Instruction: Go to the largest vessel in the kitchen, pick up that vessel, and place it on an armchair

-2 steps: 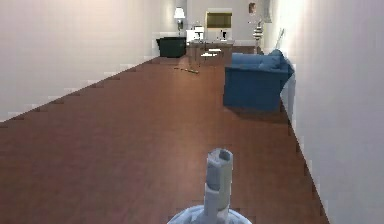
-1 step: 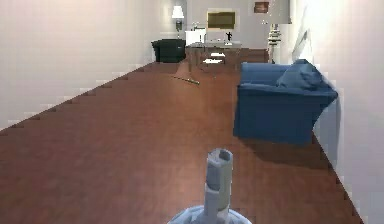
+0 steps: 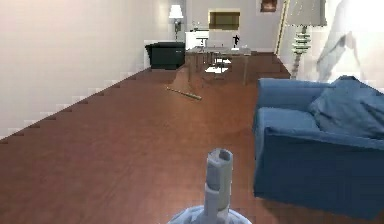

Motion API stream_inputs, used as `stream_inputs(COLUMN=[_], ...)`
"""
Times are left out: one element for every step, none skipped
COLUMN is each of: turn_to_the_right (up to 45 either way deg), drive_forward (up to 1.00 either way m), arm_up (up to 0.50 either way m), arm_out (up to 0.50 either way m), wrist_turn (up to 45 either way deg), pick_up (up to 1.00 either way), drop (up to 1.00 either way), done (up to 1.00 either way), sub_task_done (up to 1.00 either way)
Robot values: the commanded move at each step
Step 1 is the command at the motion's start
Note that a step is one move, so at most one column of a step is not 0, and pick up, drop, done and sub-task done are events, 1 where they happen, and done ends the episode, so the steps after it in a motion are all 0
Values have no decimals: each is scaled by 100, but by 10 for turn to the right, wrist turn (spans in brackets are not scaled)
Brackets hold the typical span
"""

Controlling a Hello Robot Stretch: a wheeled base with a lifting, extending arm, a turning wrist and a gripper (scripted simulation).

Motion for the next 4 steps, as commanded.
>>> stream_inputs(turn_to_the_right=[-30,0,0,180], drive_forward=[0,100,20,0], arm_up=[0,0,0,0], arm_out=[0,0,0,0], wrist_turn=[0,0,0,0], pick_up=[0,0,0,0], drop=[0,0,0,0], done=[0,0,0,0], sub_task_done=[0,0,0,0])
